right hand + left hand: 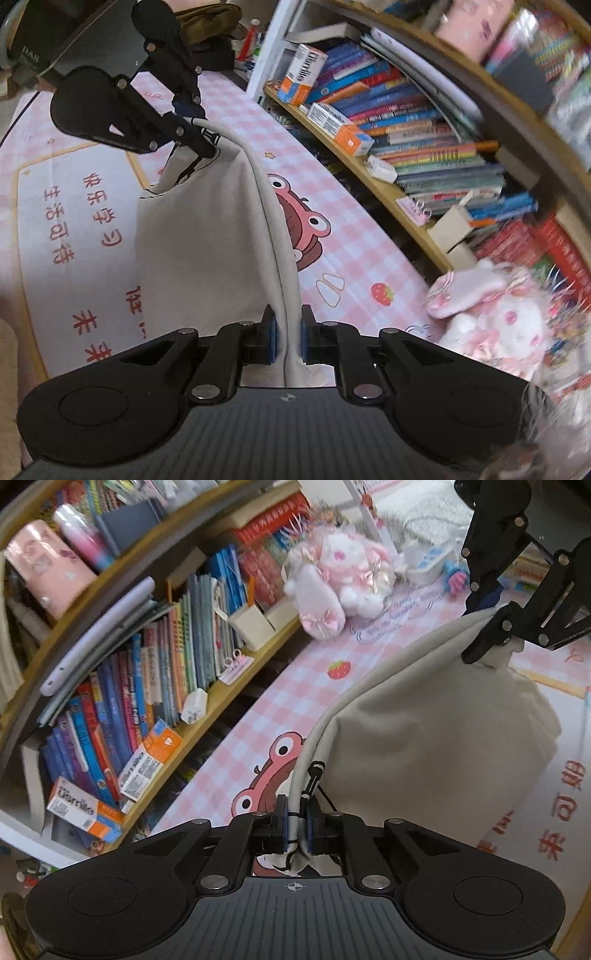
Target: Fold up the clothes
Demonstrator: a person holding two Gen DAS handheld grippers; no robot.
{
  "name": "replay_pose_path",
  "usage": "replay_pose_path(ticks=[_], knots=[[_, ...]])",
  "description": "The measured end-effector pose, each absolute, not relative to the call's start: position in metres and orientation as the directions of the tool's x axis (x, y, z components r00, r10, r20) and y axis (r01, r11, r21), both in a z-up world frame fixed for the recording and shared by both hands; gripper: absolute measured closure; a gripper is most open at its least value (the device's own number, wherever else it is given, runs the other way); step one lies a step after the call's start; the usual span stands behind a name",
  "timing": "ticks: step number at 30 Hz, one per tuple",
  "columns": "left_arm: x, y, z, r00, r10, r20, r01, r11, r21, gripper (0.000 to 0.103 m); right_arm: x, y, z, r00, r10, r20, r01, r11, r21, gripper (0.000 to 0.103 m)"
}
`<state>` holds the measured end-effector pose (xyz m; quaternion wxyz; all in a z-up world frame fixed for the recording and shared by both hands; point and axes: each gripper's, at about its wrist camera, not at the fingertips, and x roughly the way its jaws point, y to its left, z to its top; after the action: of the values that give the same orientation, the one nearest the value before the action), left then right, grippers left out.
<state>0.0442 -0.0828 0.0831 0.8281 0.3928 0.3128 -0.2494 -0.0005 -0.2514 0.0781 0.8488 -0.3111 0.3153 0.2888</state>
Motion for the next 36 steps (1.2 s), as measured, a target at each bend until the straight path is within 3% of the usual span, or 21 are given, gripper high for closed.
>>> replay_pose_path(ticks=[12, 14, 16, 19, 22, 26, 28, 32, 36], knots=[[0.093, -0.113, 0.026, 0.587, -0.086, -0.805, 0.730, 0.486, 0.480, 0.088, 0.064, -0.279, 0.034, 0.513, 0.353, -0.782, -0.708, 0.690, -0.153, 0.092], [0.098, -0.114, 0.021, 0.592, -0.078, -0.802, 0.730, 0.473, 0.493, 0.079, 0.070, -0.282, 0.028, 0.495, 0.356, -0.793, -0.708, 0.694, -0.131, 0.092], [0.101, -0.114, 0.016, 0.608, -0.073, -0.791, 0.727, 0.453, 0.516, 0.058, 0.075, -0.285, 0.022, 0.477, 0.358, -0.803, -0.704, 0.702, -0.105, 0.092], [0.105, -0.107, 0.015, 0.640, -0.069, -0.765, 0.710, 0.433, 0.556, 0.041, 0.083, -0.290, 0.014, 0.455, 0.367, -0.812, -0.691, 0.721, -0.061, 0.092], [0.111, -0.094, 0.023, 0.675, -0.058, -0.735, 0.675, 0.450, 0.585, 0.035, 0.087, -0.295, 0.010, 0.439, 0.378, -0.815, -0.678, 0.735, -0.025, 0.091], [0.115, -0.073, 0.038, 0.739, -0.042, -0.673, 0.567, 0.577, 0.587, 0.035, 0.091, -0.300, 0.010, 0.445, 0.371, -0.815, -0.648, 0.762, -0.007, 0.088], [0.113, -0.058, 0.051, 0.753, -0.071, -0.654, 0.514, 0.683, 0.519, 0.035, 0.093, -0.302, 0.010, 0.456, 0.356, -0.816, -0.621, 0.784, -0.005, 0.072], [0.101, -0.020, 0.072, 0.765, -0.247, -0.595, 0.409, 0.899, 0.153, 0.035, 0.094, -0.312, 0.015, 0.530, 0.299, -0.794, -0.485, 0.874, 0.005, 0.068], [0.095, 0.013, 0.059, 0.755, -0.380, -0.534, 0.266, 0.922, -0.280, 0.035, 0.088, -0.334, 0.021, 0.620, 0.181, -0.763, -0.212, 0.975, 0.059, 0.067]])
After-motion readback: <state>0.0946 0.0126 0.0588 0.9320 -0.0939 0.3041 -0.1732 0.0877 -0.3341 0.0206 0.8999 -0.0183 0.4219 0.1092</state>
